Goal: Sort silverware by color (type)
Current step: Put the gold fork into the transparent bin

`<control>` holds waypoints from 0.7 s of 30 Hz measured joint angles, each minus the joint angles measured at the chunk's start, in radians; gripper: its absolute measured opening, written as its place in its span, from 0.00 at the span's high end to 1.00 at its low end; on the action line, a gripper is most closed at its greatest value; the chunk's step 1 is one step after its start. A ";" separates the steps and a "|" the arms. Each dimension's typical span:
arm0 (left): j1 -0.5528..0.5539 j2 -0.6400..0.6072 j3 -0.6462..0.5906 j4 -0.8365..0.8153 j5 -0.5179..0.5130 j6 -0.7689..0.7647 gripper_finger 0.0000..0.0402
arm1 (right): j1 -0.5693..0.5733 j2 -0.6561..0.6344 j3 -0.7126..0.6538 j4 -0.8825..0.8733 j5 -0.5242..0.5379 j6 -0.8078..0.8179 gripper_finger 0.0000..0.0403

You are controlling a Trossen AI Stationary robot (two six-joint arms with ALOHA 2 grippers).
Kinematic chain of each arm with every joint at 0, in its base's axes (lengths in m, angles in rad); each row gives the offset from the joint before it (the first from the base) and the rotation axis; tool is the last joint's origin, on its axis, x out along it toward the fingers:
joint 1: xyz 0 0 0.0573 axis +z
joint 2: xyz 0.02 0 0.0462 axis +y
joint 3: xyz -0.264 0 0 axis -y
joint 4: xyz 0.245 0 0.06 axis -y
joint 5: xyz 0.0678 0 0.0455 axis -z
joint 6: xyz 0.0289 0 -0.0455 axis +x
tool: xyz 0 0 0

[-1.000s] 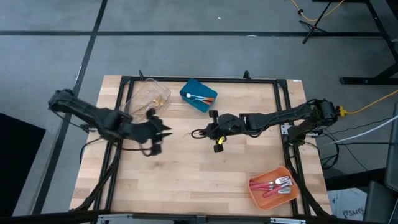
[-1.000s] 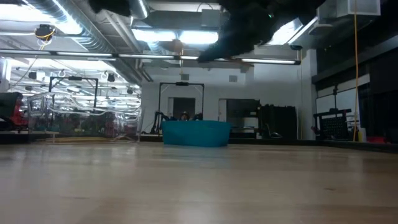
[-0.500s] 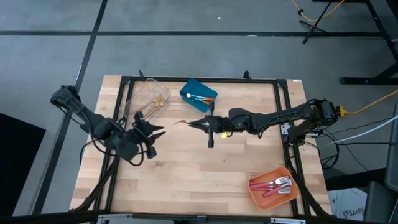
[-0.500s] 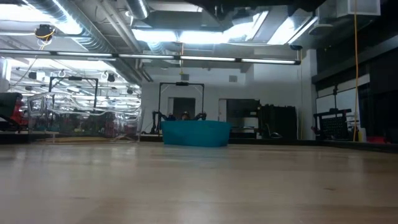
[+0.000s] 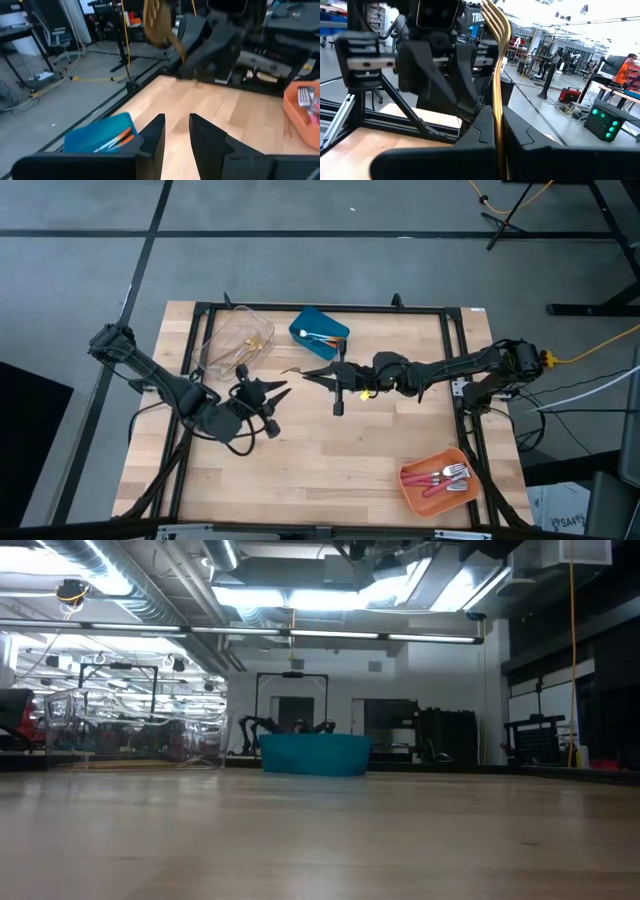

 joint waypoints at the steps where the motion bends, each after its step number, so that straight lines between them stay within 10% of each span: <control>1: 0.005 0.000 0.000 0.032 0.002 0.032 0.80 | 0.000 0.000 0.000 0.000 0.000 0.004 1.00; 21: 0.092 -0.001 0.000 0.370 0.209 0.254 0.80 | 0.000 0.000 0.000 0.050 -0.080 0.011 1.00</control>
